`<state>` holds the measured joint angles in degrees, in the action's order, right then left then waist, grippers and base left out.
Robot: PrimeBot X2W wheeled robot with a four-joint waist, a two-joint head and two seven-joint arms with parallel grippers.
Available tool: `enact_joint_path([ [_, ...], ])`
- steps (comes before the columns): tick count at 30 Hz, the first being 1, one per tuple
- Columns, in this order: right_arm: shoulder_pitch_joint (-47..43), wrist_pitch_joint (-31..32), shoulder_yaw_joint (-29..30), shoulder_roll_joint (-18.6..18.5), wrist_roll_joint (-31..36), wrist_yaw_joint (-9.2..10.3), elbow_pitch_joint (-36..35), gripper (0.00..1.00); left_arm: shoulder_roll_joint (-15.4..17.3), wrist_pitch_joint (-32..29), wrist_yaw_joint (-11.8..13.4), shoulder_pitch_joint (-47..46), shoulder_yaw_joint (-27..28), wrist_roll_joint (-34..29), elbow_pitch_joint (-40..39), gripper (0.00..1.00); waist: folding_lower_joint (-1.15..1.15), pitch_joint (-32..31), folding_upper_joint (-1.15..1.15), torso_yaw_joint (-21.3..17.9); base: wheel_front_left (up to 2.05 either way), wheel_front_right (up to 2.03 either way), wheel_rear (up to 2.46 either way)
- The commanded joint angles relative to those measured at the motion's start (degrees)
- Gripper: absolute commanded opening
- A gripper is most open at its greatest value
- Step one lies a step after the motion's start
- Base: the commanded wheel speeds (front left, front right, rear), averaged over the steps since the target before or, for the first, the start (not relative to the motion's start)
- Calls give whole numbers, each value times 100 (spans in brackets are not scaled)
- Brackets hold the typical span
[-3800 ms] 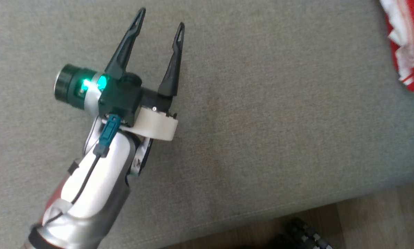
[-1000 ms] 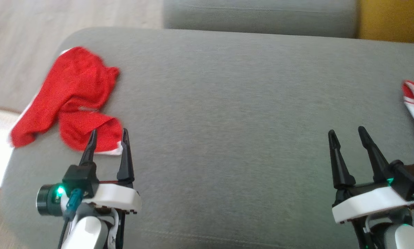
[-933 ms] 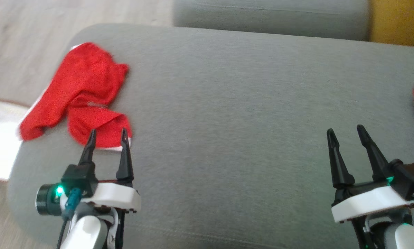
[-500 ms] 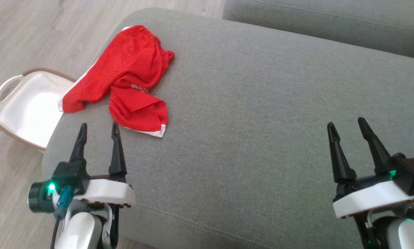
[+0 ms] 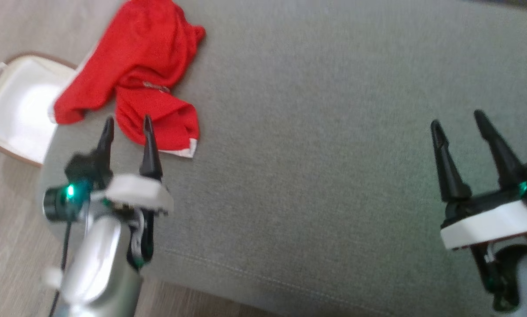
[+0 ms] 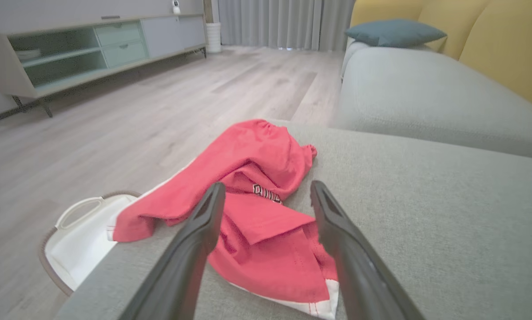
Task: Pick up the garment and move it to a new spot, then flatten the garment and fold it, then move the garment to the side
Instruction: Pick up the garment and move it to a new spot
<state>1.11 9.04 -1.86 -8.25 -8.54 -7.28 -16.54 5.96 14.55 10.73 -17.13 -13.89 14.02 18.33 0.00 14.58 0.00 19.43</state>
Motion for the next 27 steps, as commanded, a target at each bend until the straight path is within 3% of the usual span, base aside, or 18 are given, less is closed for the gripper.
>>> enact_joint_path([
  [1, 241, 78, -86, -170, 3, -21, -313, 100, 48, 44, -101, -528, 299, 104, 310, 100, 0, 591, 0, -147, 0, 0, 0],
  [7, 395, 174, -23, -349, -50, -21, -455, 100, -3, -4, -278, -1314, 420, 322, 1721, 100, 0, 1048, 0, -171, 0, 0, 0],
  [17, 538, 195, -25, -486, -139, -21, -428, 100, 58, -847, -672, -2330, 518, 709, 3867, 100, 0, 1221, 0, -179, 0, 0, 0],
  [19, 545, 181, -27, -473, -156, -21, -392, 100, 105, -728, -727, -2438, 514, 713, 4016, 9, 0, 1182, 0, -190, 0, 0, 0],
  [20, 546, 163, -28, -458, -167, -21, -370, 100, 135, -602, -723, -2472, 506, 693, 4062, 0, 0, 1146, 0, -198, 0, 0, 0],
  [27, 475, -34, -26, -297, -193, -21, -175, 100, 319, 14, -509, -2434, 511, 498, 3743, 0, 0, 688, 0, -273, 0, 0, 0],
])
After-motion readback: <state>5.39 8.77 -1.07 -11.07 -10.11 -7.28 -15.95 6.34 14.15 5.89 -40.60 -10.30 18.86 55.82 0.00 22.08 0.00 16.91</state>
